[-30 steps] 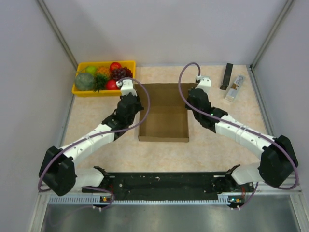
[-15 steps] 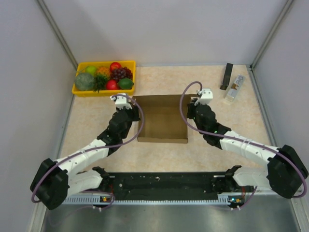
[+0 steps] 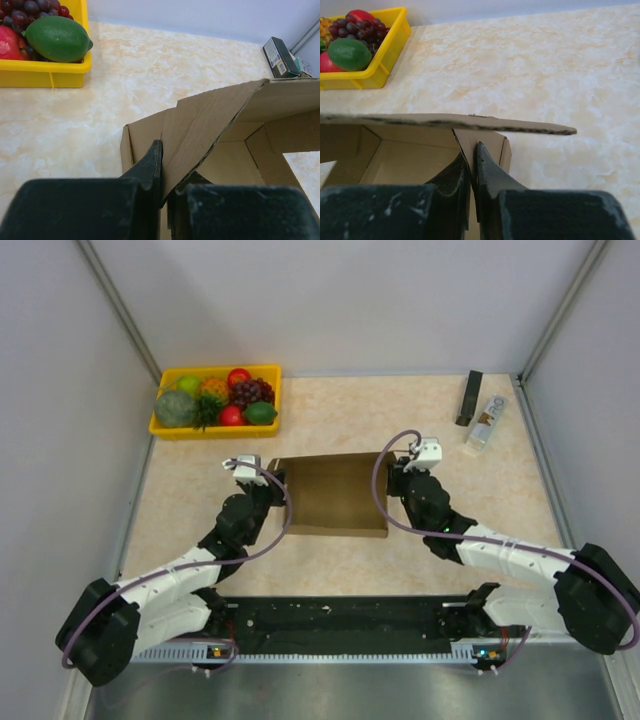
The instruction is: Fold the paper box
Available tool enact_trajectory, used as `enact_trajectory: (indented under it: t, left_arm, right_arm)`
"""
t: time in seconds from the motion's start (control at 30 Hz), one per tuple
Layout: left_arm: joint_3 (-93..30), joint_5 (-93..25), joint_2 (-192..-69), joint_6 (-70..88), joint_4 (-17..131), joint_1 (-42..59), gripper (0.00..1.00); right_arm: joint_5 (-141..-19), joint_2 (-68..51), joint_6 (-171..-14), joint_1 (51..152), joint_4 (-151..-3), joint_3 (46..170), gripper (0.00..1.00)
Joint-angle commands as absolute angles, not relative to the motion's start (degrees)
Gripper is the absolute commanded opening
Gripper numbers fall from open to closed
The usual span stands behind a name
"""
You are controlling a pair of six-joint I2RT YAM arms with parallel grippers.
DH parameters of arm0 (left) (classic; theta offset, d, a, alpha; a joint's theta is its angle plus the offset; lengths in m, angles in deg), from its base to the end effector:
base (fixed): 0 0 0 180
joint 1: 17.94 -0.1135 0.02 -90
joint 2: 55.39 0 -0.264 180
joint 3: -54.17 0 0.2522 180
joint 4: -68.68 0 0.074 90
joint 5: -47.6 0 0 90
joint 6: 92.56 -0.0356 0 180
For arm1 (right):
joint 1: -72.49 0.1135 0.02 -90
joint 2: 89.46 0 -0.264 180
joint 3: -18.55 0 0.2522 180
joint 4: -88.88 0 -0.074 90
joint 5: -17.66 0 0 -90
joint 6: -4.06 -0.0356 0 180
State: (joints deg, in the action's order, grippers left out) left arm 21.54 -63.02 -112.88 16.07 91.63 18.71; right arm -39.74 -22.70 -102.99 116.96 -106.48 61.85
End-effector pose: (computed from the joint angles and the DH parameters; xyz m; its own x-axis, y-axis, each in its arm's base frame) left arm 0.1793 -0.1178 0.2265 -0.1136 -0.2881 -0.9508 0.2533 0.9170 -0.3082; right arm 0.1919 0.1615 0.2410 -0.1576 0.1915 -0.9688 -0.1708 0.9609 0.2177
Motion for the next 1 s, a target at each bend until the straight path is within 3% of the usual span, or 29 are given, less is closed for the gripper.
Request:
enact_trajectory:
  t: [0.0,0.07,0.23,0.5,0.57,0.73,0.77,0.97]
  left_arm:
    - [24.51,-62.88,-113.39,18.18,88.05,18.80,0.02]
    - [24.33,-62.79,-113.74,18.00,88.14,18.80,0.01]
    - [24.68,-63.49,-113.92,16.69,88.23,18.89,0.00]
    - [25.74,-64.02,-113.66,13.70,89.81,18.98,0.00]
    - [25.74,-64.19,-113.74,13.52,89.72,18.98,0.00]
    - [26.18,-64.81,-113.31,13.17,89.37,19.07,0.00]
    - [26.18,-64.98,-113.22,12.99,89.37,19.15,0.00]
    - [26.09,-66.48,-113.13,12.64,88.93,19.33,0.00]
  right_arm:
    - [-39.73,-24.33,-106.24,118.19,-104.51,59.91,0.06]
    - [-39.47,-24.07,-106.50,118.37,-104.86,59.65,0.08]
    - [-39.12,-24.77,-107.20,118.72,-102.33,60.08,0.25]
    - [-42.89,-36.00,-106.94,118.72,-93.54,58.33,0.52]
    - [-44.39,-39.00,-107.82,118.72,-86.96,58.85,0.61]
    - [-53.86,-50.06,-106.86,118.81,-70.72,59.73,0.73]
    - [-54.49,-51.56,-106.59,118.81,-68.68,59.73,0.79]
    - [-60.74,-57.12,-109.75,118.81,-55.85,64.29,0.84]
